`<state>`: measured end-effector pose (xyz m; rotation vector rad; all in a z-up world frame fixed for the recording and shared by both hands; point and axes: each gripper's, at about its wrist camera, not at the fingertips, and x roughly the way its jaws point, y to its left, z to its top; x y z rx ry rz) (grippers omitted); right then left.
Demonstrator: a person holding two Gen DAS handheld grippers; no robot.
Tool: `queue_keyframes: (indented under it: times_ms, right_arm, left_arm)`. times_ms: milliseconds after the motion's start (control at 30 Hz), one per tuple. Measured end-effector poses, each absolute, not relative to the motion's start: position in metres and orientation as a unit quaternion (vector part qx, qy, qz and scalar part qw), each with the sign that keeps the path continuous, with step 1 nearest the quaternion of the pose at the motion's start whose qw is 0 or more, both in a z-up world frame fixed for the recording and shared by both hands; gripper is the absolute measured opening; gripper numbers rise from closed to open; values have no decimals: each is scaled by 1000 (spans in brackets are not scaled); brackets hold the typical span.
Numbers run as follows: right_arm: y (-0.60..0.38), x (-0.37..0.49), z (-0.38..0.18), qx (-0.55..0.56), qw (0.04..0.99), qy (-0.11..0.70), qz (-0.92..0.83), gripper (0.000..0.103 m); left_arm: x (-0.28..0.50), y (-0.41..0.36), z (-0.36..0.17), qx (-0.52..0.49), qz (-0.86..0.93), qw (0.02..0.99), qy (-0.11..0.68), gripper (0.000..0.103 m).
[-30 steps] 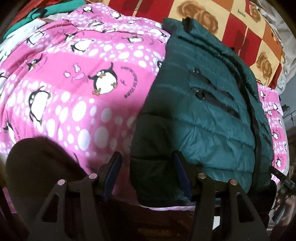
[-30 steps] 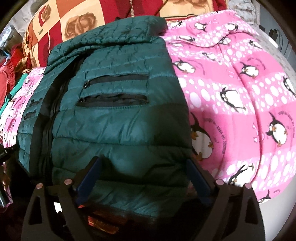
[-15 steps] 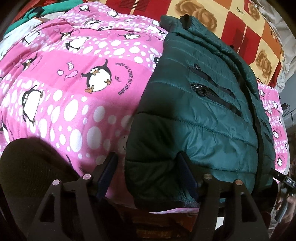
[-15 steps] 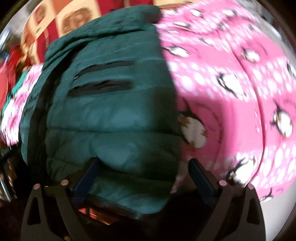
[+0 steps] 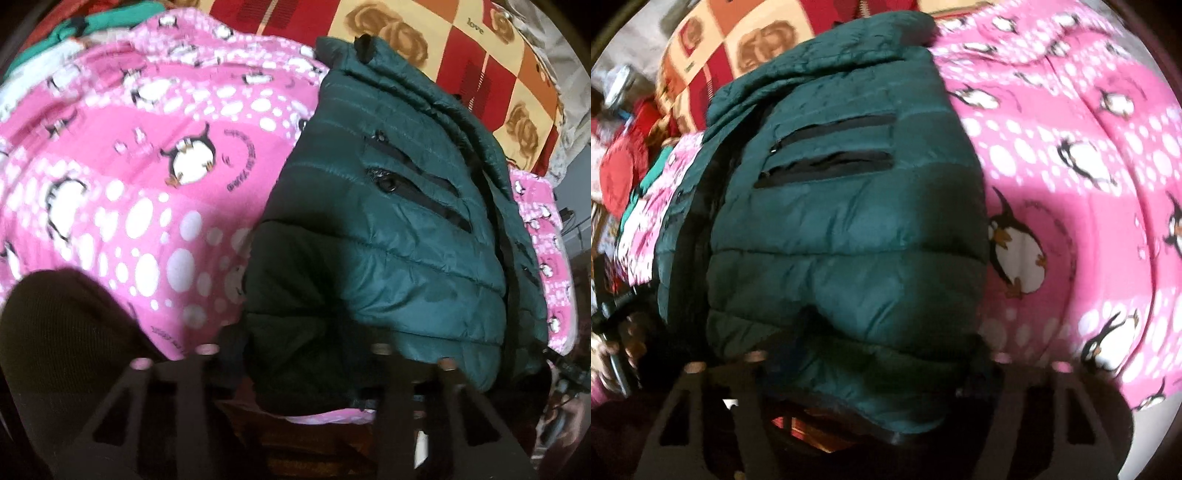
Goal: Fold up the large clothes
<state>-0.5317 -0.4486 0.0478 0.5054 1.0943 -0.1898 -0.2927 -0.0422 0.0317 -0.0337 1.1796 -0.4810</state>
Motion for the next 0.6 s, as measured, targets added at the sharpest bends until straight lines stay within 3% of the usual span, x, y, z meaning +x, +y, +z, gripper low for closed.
queue_keyframes:
  times_ms: [67,133,600]
  right_arm:
    - [-448,-532,58,225,830,503,-84,25]
    - [-452,-532,67,223,836,494,-81,19]
    - [-466,-508,149,200,892,396,-82,17]
  left_arm:
    - [-298,-48,39,9,-221,812,539,0]
    - [-302,-53,49,24,-220,821,526,0]
    - [-281,-64,130,18,-237,869,435,0]
